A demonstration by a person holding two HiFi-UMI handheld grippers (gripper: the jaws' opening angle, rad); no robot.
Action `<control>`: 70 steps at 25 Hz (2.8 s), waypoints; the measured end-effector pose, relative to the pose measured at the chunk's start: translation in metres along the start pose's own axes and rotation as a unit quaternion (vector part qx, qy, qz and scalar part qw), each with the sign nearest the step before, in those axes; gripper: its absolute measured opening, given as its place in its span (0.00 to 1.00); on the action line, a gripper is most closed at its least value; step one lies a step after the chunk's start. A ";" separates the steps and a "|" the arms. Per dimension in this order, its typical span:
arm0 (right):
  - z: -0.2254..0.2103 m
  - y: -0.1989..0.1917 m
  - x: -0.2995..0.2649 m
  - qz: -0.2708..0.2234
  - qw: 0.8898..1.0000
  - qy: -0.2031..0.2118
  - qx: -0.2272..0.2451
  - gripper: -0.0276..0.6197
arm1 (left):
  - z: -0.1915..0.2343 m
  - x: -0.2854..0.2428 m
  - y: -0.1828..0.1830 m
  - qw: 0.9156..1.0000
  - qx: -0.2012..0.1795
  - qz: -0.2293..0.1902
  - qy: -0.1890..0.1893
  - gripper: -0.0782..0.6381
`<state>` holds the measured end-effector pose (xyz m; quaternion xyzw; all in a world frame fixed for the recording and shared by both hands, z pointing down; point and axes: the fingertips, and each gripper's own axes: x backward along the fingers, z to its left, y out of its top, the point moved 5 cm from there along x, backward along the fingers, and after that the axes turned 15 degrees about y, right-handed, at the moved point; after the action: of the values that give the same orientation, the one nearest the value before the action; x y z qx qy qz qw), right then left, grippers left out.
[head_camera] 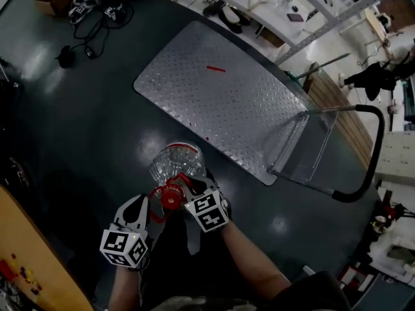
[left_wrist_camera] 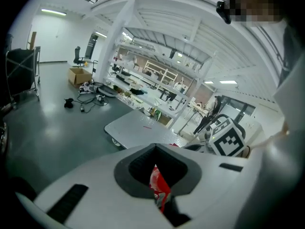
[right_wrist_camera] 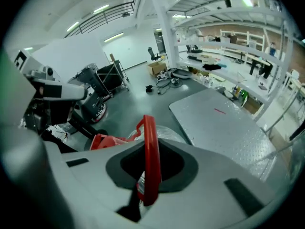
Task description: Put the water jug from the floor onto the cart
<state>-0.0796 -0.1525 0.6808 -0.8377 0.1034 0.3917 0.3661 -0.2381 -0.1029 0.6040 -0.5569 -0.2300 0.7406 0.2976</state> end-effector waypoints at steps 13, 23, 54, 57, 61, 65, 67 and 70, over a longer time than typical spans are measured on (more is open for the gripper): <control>0.033 0.073 0.131 -0.093 0.995 -0.027 0.017 0.08 | -0.036 0.066 0.098 0.996 -0.032 -0.074 -0.036 0.12; -0.023 0.087 0.193 -0.107 0.993 -0.028 0.032 0.08 | -0.123 0.031 0.149 0.992 -0.074 -0.090 -0.054 0.12; -0.291 0.157 0.225 -0.115 0.986 -0.094 -0.081 0.08 | -0.218 -0.197 0.295 0.983 -0.133 -0.027 -0.120 0.12; -0.313 0.165 0.215 -0.106 0.984 -0.106 -0.095 0.08 | -0.215 -0.217 0.311 0.982 -0.138 -0.021 -0.128 0.12; -0.340 0.173 0.206 -0.117 0.979 -0.113 -0.123 0.08 | -0.211 -0.235 0.322 0.980 -0.149 -0.013 -0.134 0.12; -0.366 0.186 0.207 -0.131 0.973 -0.130 -0.139 0.08 | -0.207 -0.245 0.328 0.979 -0.153 -0.008 -0.136 0.12; -0.379 0.192 0.211 -0.129 0.971 -0.146 -0.141 0.08 | -0.207 -0.248 0.333 0.978 -0.155 -0.009 -0.138 0.12; -0.393 0.193 0.217 -0.133 0.966 -0.158 -0.155 0.08 | -0.208 -0.251 0.339 0.977 -0.157 -0.011 -0.142 0.12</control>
<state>0.2059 -0.5382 0.5864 -0.8181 -0.1300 0.4780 0.2920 -0.0500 -0.5188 0.4923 -0.4835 -0.3897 0.7631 0.1788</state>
